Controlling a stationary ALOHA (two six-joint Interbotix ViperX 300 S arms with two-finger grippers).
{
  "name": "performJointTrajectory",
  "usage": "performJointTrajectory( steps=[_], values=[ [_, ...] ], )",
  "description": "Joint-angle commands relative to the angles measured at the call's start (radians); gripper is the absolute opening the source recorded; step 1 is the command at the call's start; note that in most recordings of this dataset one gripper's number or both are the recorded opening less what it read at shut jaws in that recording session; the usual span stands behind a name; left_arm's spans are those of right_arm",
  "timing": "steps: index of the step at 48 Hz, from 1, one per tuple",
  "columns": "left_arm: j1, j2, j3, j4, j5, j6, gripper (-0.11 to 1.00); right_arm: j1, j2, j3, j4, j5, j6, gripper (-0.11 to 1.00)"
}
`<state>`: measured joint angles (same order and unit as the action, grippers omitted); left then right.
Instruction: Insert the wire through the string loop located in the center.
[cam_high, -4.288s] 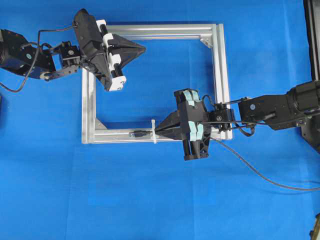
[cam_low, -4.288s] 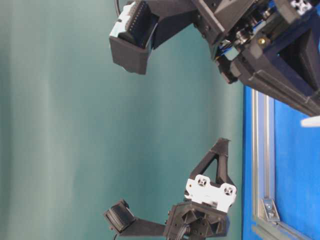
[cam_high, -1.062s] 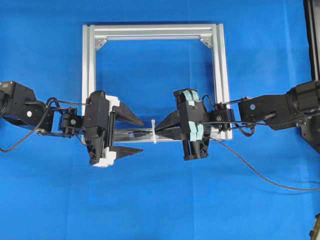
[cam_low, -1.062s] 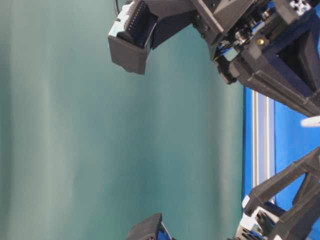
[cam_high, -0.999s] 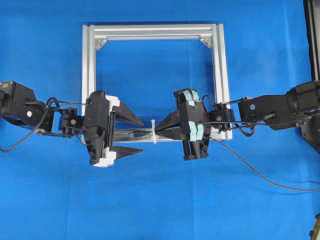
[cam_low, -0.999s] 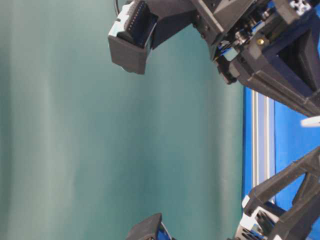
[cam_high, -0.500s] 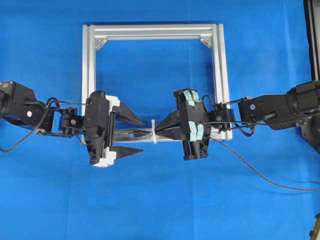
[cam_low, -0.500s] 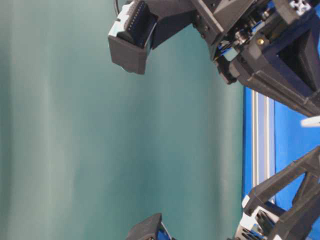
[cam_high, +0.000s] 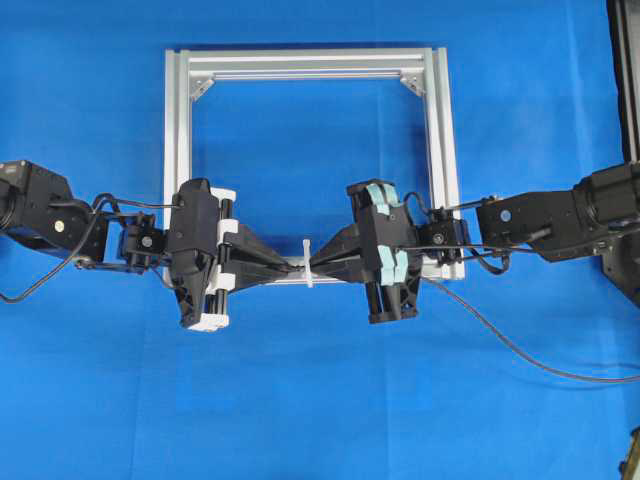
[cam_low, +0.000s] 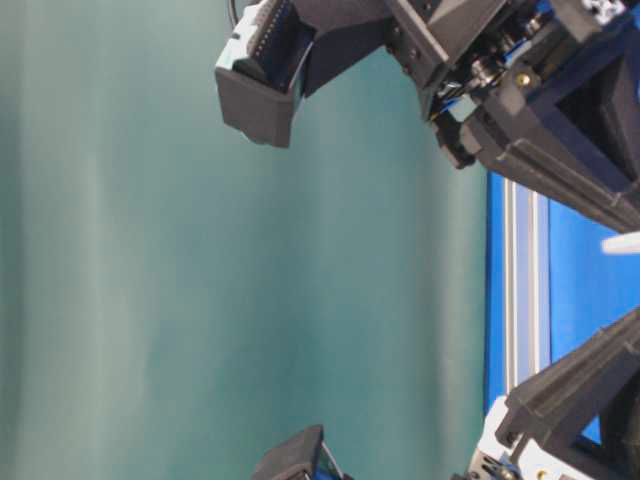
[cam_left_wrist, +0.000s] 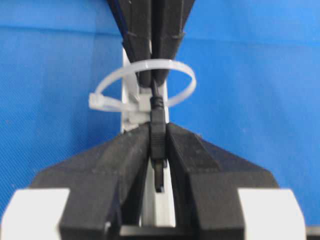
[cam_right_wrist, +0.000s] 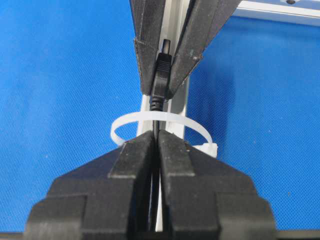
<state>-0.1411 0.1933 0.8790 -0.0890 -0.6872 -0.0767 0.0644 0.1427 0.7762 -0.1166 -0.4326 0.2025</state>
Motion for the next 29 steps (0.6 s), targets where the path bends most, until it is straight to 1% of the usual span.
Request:
performJointTrajectory(
  steps=[1, 14, 18, 20, 22, 25, 29],
  values=[
    [-0.003, -0.014, -0.015, 0.003, -0.005, 0.002, 0.08, -0.005, -0.015, -0.015, -0.002, -0.011, 0.0, -0.02],
    [-0.003, -0.014, -0.015, 0.003, -0.006, 0.005, 0.08, -0.005, -0.015, -0.015, 0.0, -0.011, 0.0, -0.02],
    [-0.003, -0.014, -0.015, 0.003, -0.006, 0.005, 0.08, -0.005, -0.015, -0.015, 0.0, -0.011, 0.0, 0.03],
    [-0.003, -0.014, -0.015, 0.003, -0.006, 0.005, 0.08, -0.005, -0.015, -0.017, 0.002, -0.008, 0.0, 0.08],
    [-0.003, -0.014, -0.015, 0.003, -0.006, 0.005, 0.08, -0.005, -0.015, -0.017, 0.003, -0.008, 0.0, 0.17],
    [-0.003, -0.014, -0.015, 0.003, -0.005, 0.005, 0.08, -0.005, -0.015, -0.015, 0.005, -0.008, 0.0, 0.34],
    [-0.003, -0.015, -0.015, 0.003, -0.006, 0.006, 0.08, -0.005, -0.015, -0.015, 0.005, -0.006, 0.0, 0.6]
  ],
)
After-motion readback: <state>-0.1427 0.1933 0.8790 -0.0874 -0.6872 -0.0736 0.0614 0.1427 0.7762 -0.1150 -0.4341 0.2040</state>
